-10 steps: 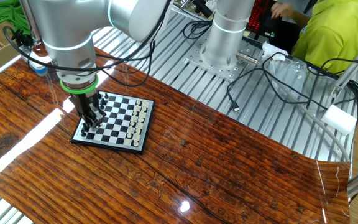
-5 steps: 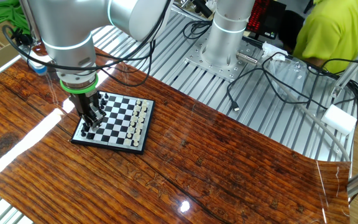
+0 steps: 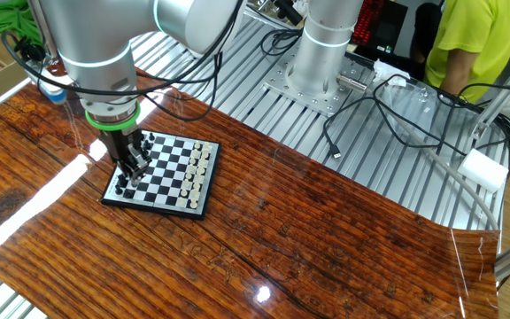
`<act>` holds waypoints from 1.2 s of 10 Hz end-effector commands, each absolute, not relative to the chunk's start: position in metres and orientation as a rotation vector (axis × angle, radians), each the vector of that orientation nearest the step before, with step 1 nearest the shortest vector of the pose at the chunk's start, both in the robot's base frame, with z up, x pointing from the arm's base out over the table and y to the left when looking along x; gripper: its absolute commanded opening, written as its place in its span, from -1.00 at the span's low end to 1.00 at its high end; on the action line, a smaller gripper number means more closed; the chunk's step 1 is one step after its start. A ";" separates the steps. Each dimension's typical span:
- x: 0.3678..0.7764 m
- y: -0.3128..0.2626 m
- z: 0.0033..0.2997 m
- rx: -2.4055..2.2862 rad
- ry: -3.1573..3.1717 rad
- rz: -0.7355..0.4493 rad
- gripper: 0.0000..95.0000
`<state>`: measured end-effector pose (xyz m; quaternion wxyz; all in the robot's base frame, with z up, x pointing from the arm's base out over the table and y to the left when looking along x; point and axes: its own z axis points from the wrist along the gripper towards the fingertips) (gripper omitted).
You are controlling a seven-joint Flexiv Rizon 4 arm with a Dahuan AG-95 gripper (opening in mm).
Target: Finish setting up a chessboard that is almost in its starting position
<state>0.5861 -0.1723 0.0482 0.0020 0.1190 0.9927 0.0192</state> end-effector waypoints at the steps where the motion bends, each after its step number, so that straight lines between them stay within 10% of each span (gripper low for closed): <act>1: 0.586 -0.172 0.052 0.370 3.118 0.056 -0.60; 12: 0.589 -0.175 0.113 0.267 3.165 0.055 -1.00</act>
